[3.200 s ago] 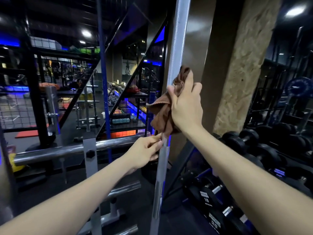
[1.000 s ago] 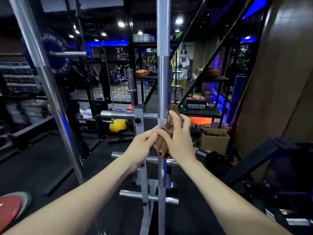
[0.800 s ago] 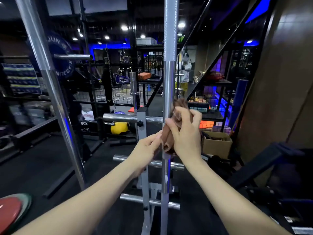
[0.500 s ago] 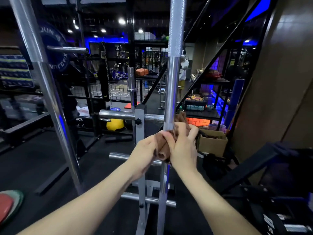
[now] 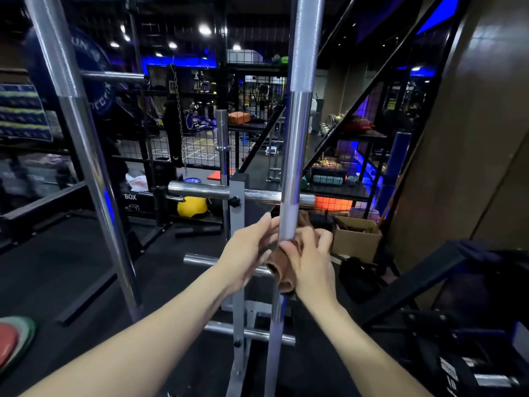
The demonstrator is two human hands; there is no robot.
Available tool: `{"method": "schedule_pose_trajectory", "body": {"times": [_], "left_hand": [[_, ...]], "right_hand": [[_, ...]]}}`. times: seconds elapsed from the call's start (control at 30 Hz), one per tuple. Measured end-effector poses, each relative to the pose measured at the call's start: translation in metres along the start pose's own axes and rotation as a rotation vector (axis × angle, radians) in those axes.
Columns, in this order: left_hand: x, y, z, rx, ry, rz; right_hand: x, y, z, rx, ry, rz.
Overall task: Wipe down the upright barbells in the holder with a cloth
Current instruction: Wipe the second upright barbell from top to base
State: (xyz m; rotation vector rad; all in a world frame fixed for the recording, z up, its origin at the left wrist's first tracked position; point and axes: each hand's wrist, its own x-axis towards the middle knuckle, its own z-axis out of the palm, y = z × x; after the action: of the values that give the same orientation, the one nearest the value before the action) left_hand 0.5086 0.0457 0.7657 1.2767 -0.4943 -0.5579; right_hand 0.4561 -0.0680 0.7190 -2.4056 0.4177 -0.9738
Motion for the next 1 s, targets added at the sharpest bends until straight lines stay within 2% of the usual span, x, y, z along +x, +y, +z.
{"method": "schedule_pose_trajectory", "body": {"times": [0.07,0.2,0.27,0.43,0.5,0.67,0.77,0.93,1.0], "left_hand": [[0.002,0.001,0.001,0.037,0.032,0.02],[0.01,-0.003,0.001,0.036,0.067,0.012],[0.014,-0.007,0.0,0.004,0.069,0.005],[0.011,-0.004,0.003,-0.029,0.058,0.035],[0.009,-0.002,0.005,-0.01,0.069,0.04],[0.014,-0.006,0.003,-0.017,0.131,0.014],[0.016,-0.011,0.002,-0.015,0.14,0.029],[0.012,-0.007,0.005,-0.018,0.158,0.054],[0.01,-0.005,0.006,-0.023,0.147,0.048]], "right_hand": [[0.003,0.001,-0.002,-0.018,0.024,0.003],[0.05,-0.032,-0.034,0.097,0.216,-0.099],[0.062,-0.038,-0.039,0.115,0.252,-0.142],[0.022,-0.006,-0.009,0.092,0.052,-0.011],[0.019,-0.003,-0.009,0.052,0.041,-0.013],[0.063,-0.044,-0.039,0.139,0.266,-0.103],[0.062,-0.045,-0.032,0.137,0.329,-0.129],[0.006,-0.003,0.008,0.04,0.074,0.049],[0.005,-0.004,0.004,0.019,0.071,0.053]]}}
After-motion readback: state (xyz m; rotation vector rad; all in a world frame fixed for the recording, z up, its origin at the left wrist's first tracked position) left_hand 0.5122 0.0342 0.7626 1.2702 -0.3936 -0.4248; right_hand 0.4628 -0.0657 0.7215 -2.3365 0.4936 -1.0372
